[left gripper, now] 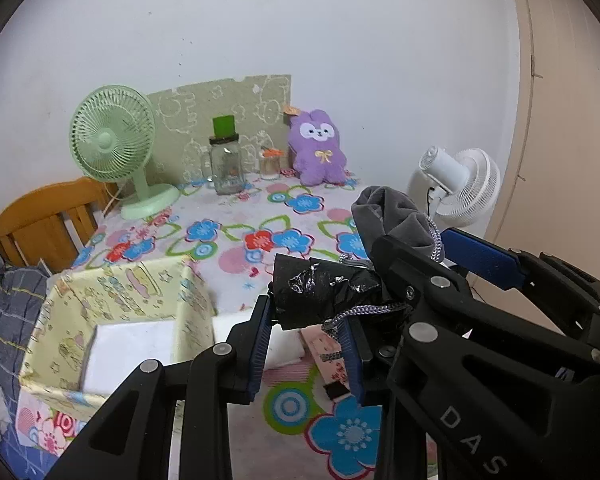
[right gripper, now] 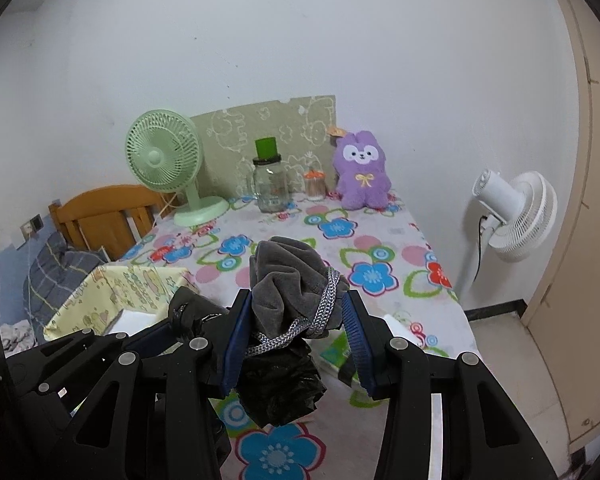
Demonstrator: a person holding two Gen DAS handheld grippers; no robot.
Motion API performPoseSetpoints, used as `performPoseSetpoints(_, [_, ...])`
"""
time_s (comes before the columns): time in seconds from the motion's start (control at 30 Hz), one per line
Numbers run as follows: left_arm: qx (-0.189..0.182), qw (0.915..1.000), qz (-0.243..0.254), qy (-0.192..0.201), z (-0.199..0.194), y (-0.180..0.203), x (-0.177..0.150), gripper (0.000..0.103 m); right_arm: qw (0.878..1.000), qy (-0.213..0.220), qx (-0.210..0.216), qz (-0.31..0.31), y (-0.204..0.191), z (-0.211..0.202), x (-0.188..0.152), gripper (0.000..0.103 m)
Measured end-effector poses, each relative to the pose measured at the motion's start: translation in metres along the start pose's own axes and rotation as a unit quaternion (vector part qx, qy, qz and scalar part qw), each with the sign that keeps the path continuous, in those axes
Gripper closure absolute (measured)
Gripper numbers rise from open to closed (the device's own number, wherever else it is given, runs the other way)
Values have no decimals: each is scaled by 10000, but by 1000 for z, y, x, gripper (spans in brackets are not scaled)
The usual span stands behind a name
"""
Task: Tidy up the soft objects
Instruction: 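Carry the grey hat and umbrella with the right gripper over the yellow box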
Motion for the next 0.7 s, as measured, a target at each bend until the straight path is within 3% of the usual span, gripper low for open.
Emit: performPoseSetpoints(0.7, [317, 9992, -143, 202, -12, -57, 20, 70, 9994, 126, 162, -281, -53, 10, 33, 53])
Point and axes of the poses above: each gripper's, at about its wrist camera, not at the fingertips, and z roughly the way its jaws point, y to its right, x to its top, the point moved 10 cm from there along z, roughly the way its jaws point, and after that the axes turned 5 degrees about -y, right-handed, at the moved point
